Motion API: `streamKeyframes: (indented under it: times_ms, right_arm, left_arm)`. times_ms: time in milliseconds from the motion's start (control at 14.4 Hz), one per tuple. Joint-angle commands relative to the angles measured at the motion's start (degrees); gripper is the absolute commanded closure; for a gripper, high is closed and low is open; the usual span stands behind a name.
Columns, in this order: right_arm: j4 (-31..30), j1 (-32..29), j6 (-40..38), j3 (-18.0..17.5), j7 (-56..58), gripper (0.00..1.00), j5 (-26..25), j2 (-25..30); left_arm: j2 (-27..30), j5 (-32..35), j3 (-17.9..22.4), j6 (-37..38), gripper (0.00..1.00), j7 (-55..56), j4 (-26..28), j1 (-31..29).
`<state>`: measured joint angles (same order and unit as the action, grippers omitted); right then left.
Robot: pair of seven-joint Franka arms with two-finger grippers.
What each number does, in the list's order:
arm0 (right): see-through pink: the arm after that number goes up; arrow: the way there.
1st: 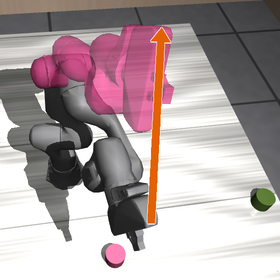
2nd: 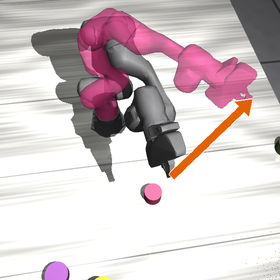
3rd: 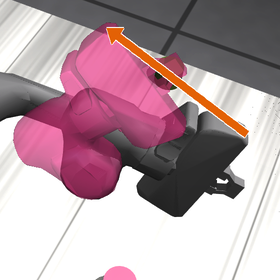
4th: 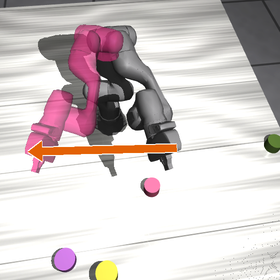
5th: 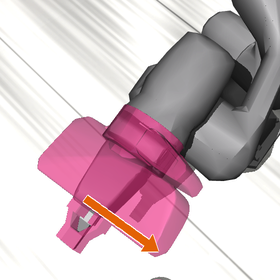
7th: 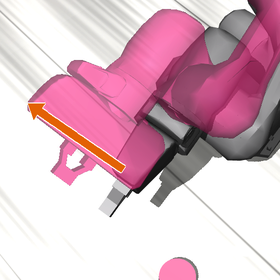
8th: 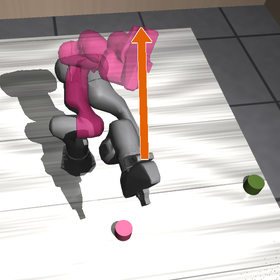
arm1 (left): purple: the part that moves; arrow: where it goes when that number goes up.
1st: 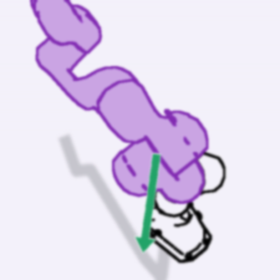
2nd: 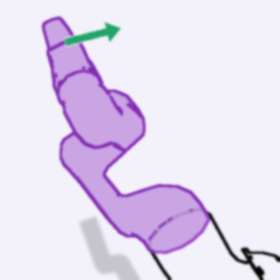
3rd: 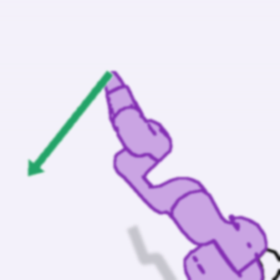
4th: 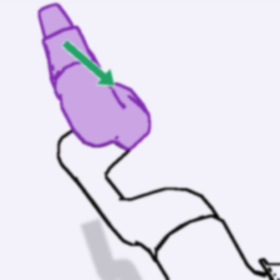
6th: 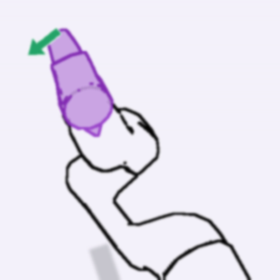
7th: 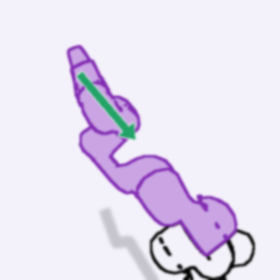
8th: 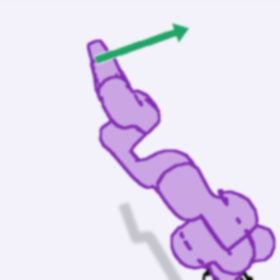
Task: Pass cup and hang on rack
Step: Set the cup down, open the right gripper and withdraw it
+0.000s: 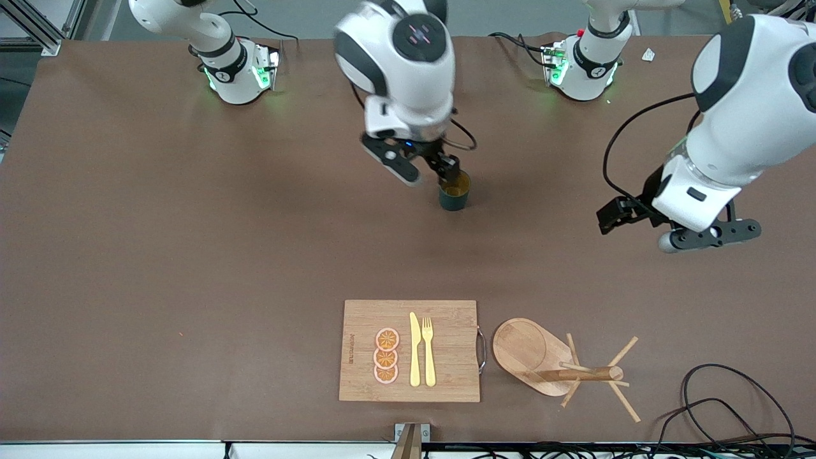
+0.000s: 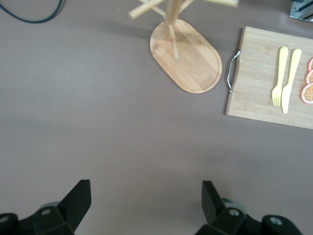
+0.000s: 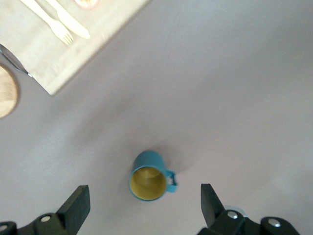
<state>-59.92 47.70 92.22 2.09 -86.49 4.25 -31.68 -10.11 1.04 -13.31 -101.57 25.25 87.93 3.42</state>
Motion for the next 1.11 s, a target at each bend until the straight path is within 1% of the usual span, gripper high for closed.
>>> streamKeyframes:
  times_ms: [0, 69, 277, 485, 623, 693, 762, 831, 901, 1039]
  right_arm:
    - [-5.29, -6.02, -2.90, -0.51, 11.12, 0.00, -0.56, 5.48]
    - [-6.86, -7.60, -4.05, -0.42, 14.73, 0.00, -0.73, 7.14]
    - [-14.85, -12.96, -4.24, -0.42, 26.68, 0.00, -1.79, 14.17]
    - [-21.00, -17.54, -4.33, -0.42, 37.94, 0.00, -2.40, 19.97]
    - [-25.05, -20.52, -4.42, -0.42, 44.53, 0.00, -3.81, 24.01]
    - [-27.16, -22.37, -4.51, -0.42, 48.48, 0.00, -4.07, 26.30]
    - [-29.18, -24.30, -4.59, -0.42, 52.26, 0.00, -4.08, 28.50]
    - [-30.68, -25.89, -4.59, -0.42, 55.43, 0.00, -4.08, 30.00]
    - [-31.74, -27.55, -4.68, -0.42, 58.07, 0.00, -4.08, 31.14]
    - [-33.15, -30.90, -4.51, -0.42, 62.74, 0.00, -4.08, 32.38]
  left_arm:
    - [2.90, 4.57, -5.74, -0.29, 0.00, 6.80, 4.26, -0.17]
    - [3.34, 5.98, -7.85, -1.16, 0.00, 10.04, 5.75, -0.17]
    - [4.57, 9.14, -14.53, -5.64, 0.00, 20.42, 11.63, -0.17]
    - [5.80, 13.10, -20.95, -6.62, 0.01, 27.98, 16.47, -0.26]
    - [6.77, 13.20, -23.51, -7.75, 0.01, 32.73, 19.55, -0.17]
    - [6.95, 13.37, -25.43, -9.07, 0.01, 35.45, 21.39, -0.17]
    - [6.95, 14.59, -27.28, -10.65, 0.01, 39.31, 23.15, -0.17]
    - [6.69, 17.21, -28.86, -12.75, 0.01, 43.87, 24.64, -0.17]
    - [6.08, 19.94, -30.62, -14.43, 0.01, 48.18, 25.88, -0.09]
    - [4.76, 22.50, -32.82, -15.67, 0.01, 53.30, 27.20, 0.70]
